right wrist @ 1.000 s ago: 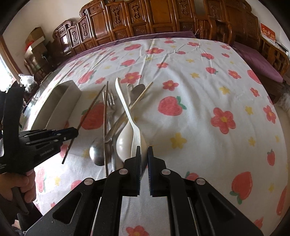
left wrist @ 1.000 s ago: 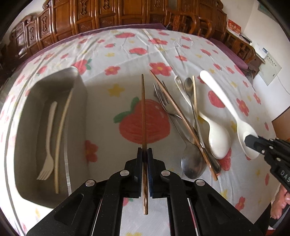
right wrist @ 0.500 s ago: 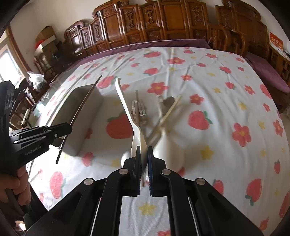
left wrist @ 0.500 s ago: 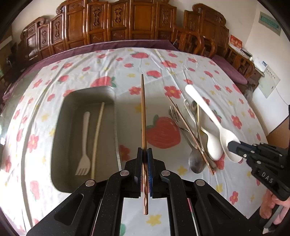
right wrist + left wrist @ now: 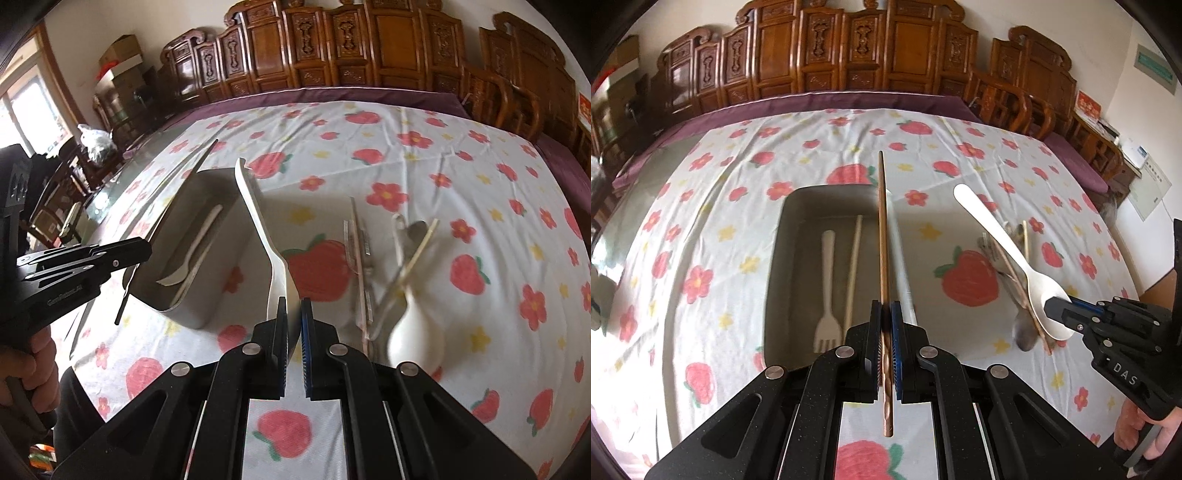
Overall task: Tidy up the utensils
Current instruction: 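Carry the dark chopstick into the grey tray and open the left tool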
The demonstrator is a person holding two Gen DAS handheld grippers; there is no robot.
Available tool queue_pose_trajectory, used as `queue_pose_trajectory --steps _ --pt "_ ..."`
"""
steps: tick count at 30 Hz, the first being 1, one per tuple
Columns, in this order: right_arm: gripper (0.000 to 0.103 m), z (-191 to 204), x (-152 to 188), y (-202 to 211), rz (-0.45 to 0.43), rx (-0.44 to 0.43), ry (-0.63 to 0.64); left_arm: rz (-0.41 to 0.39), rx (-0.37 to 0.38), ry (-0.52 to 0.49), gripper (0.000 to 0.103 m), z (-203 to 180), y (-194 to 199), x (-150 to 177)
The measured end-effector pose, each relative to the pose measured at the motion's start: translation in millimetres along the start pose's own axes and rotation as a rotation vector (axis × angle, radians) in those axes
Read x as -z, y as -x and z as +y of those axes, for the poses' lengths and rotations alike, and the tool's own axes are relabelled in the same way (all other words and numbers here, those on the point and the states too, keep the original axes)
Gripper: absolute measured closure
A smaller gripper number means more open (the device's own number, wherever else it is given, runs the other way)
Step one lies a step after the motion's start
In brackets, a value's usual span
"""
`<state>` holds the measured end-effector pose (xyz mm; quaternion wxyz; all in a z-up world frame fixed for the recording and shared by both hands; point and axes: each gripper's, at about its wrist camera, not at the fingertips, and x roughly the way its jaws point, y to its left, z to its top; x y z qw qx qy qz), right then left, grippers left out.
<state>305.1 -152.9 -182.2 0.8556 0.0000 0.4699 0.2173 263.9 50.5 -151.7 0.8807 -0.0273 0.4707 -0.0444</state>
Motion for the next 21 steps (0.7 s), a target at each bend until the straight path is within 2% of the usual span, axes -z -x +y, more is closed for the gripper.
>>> queue_pose_trajectory --steps 10,21 --pt "0.095 19 -3 -8 0.013 -0.015 0.023 0.036 -0.009 0.048 0.099 34 -13 1" --pt "0.095 26 -2 -10 0.018 -0.017 0.031 0.075 0.005 0.058 0.099 50 -30 -6"
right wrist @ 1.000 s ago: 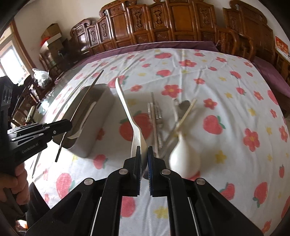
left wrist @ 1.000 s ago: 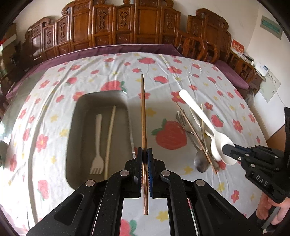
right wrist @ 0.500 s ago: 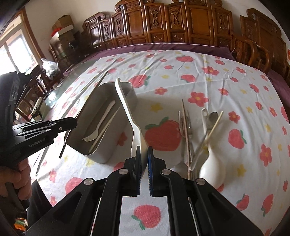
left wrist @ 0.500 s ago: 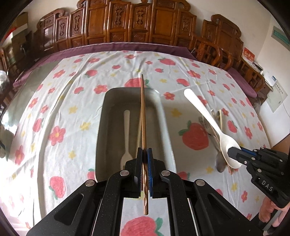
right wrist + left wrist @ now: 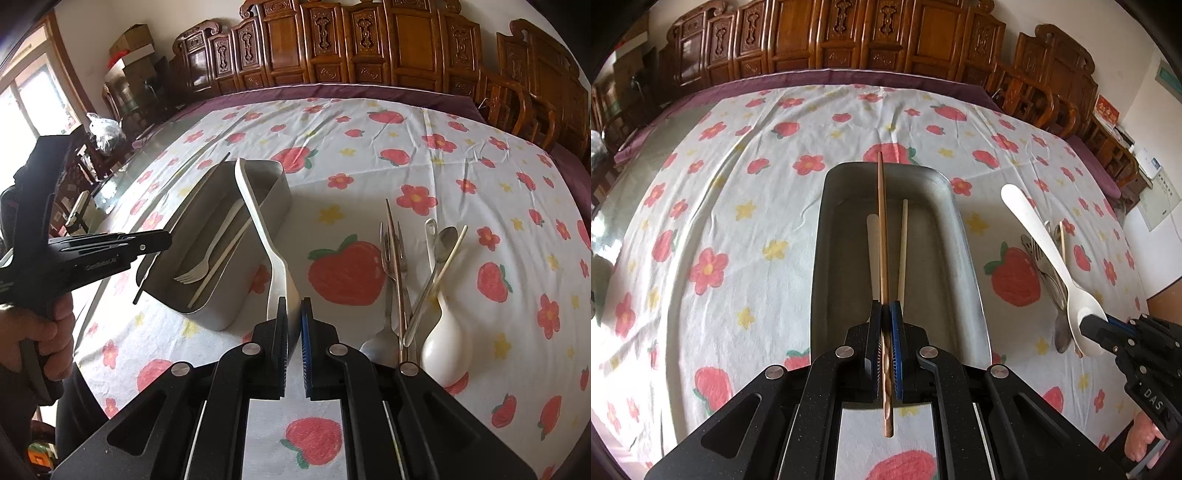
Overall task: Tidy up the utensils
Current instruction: 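Carry the dark chopstick into the grey tray and open the left tool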
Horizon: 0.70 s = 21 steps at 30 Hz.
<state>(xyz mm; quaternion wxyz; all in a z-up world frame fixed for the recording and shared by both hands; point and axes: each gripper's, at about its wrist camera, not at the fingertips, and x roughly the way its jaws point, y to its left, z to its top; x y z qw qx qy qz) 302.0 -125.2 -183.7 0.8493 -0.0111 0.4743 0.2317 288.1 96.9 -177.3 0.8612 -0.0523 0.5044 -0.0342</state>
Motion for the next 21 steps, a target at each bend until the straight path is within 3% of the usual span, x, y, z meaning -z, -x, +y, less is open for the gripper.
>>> queue_pose_trajectory --steps 21 --pt "0.095 5 -4 -7 0.010 0.000 0.006 0.051 0.022 -0.011 0.099 0 -25 -11"
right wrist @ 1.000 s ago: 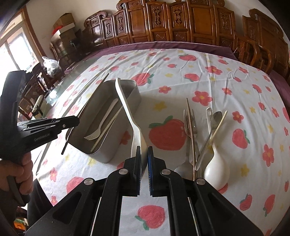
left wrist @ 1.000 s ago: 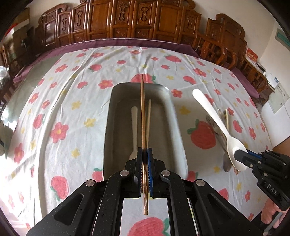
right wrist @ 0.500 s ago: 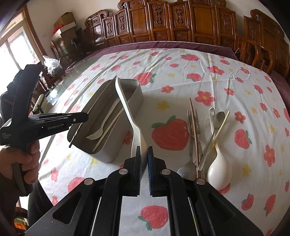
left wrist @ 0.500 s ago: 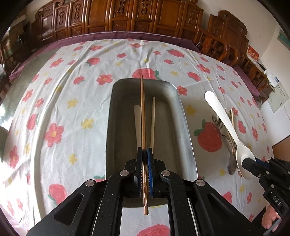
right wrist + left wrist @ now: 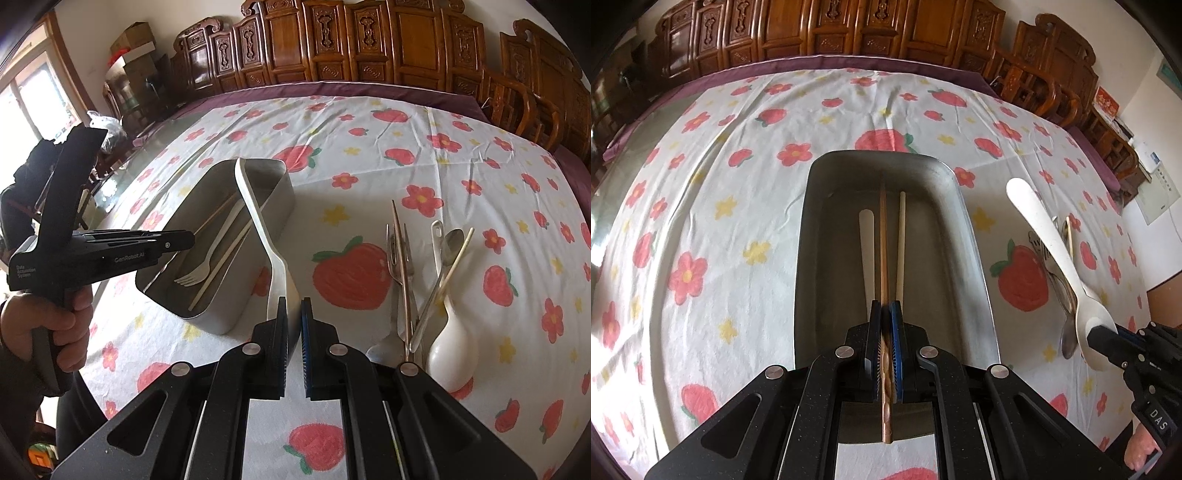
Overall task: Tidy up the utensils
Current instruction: 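Carry the dark chopstick into the grey tray and open the left tool, then lower the white spoon into the grey tray and open the right tool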
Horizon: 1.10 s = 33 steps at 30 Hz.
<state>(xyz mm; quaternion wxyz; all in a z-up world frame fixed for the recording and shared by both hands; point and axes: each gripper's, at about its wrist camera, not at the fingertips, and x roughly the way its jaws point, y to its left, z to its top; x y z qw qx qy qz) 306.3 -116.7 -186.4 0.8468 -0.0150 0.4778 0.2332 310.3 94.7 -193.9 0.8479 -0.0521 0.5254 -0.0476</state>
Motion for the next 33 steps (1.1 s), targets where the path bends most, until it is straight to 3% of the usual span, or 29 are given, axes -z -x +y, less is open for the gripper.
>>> queue_pose_trajectory --steps 20,28,33 --pt "0.095 58 -40 -48 0.028 0.007 -0.006 -0.109 -0.037 0.004 0.098 36 59 7" --pt "0.092 67 -52 -63 0.034 0.043 -0.045 -0.130 -0.053 0.017 0.098 51 73 14" --pt "0.091 69 -54 -67 0.041 0.018 -0.075 -0.136 -0.054 0.019 0.098 55 77 15"
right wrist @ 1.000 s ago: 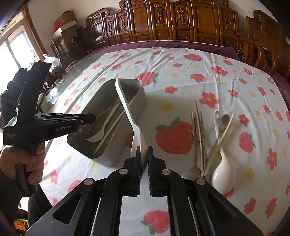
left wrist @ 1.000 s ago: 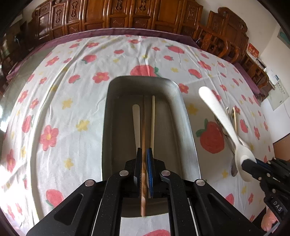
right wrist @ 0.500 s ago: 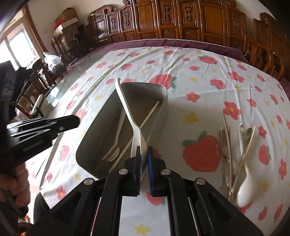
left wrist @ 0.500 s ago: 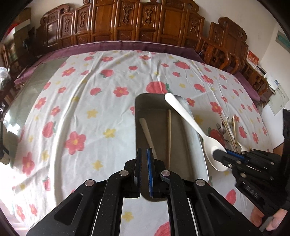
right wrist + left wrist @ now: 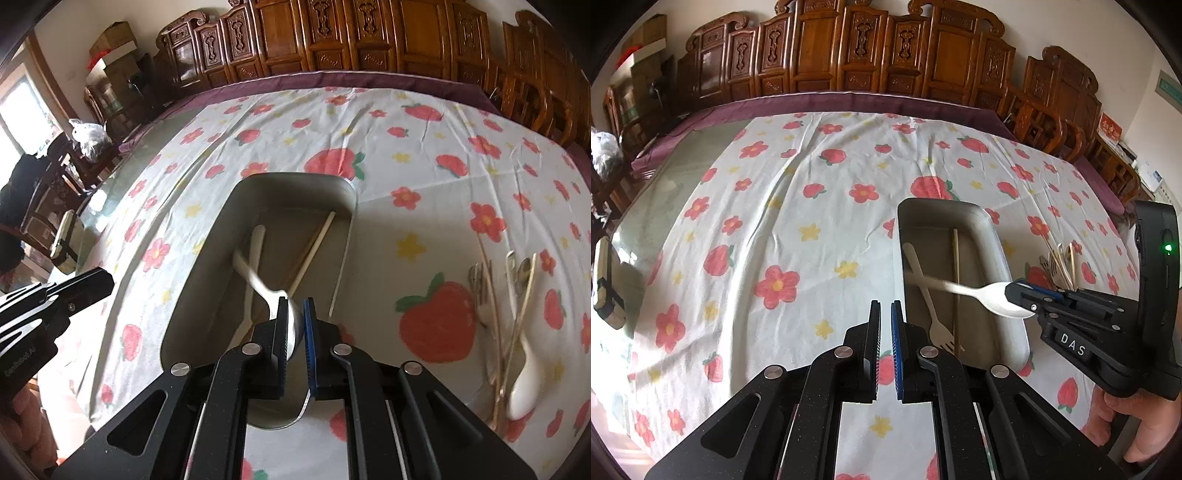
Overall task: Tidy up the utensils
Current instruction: 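Lower the white spoon into the grey tray and open the right tool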
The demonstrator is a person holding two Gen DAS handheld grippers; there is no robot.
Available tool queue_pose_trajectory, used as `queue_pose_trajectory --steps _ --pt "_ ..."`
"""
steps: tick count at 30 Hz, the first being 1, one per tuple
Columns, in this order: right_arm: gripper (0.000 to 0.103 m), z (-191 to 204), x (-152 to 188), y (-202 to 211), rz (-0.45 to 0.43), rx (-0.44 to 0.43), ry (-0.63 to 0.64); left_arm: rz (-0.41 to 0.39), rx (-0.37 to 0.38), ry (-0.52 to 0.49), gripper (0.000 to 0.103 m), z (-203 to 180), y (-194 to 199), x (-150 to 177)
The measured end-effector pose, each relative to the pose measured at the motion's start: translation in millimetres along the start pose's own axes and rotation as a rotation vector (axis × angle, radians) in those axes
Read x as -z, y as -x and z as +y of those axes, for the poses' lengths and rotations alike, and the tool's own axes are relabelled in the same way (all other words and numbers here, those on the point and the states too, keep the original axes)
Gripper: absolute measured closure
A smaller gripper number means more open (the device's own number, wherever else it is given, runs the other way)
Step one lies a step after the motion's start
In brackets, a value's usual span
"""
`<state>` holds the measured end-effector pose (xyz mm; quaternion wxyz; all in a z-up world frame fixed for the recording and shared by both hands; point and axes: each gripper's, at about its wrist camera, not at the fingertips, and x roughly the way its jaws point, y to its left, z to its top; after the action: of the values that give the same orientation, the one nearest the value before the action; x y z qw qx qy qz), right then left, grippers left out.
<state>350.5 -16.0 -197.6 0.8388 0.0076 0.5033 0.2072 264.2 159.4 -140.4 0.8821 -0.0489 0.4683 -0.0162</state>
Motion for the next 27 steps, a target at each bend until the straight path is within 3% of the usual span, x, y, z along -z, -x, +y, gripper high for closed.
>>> queue_pose_trajectory --steps 17,19,27 --pt "0.081 25 18 6 0.031 -0.172 0.085 -0.002 0.006 -0.008 0.098 -6 3 4" --pt "0.077 27 19 4 0.038 -0.182 0.091 -0.001 0.005 -0.007 0.098 -6 4 4" --pt "0.076 26 18 11 0.020 -0.178 0.109 -0.008 0.006 -0.011 0.098 -6 6 4"
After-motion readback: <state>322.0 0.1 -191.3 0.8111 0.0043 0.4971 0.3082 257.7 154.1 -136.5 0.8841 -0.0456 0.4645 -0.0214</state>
